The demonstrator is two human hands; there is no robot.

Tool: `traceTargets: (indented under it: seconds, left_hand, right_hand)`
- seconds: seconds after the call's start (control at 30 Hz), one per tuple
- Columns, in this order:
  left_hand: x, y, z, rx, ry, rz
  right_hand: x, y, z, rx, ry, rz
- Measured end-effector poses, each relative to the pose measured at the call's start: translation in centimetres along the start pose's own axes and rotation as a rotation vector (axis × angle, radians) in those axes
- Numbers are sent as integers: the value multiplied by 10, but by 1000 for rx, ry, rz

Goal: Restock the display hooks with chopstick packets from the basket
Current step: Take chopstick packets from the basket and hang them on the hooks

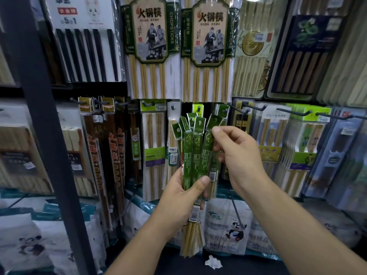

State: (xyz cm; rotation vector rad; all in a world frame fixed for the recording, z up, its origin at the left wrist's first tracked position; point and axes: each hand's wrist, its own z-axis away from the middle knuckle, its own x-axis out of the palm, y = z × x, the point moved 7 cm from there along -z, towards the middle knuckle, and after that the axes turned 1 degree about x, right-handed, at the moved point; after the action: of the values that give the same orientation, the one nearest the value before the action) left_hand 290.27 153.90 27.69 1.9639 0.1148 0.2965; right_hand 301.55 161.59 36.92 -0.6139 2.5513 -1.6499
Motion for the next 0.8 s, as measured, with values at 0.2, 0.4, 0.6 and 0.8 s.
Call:
traceTargets:
  seconds: [0.2, 0.4, 0.6, 0.8]
  left_hand:
    - [-9, -4, -1, -20, 103, -74]
    - [-11, -6, -2, -42, 92, 34]
    - [-10, -6, -3, -44, 71, 15]
    - [-7, -7, -3, -51, 57, 83]
  right_hand:
    - [-13, -6, -12, 12, 104, 15]
    - [-18, -10, -29, -14, 149, 122]
    - [-20, -7, -35, -39, 189, 155]
    - [-23, 0, -44, -48, 233, 177]
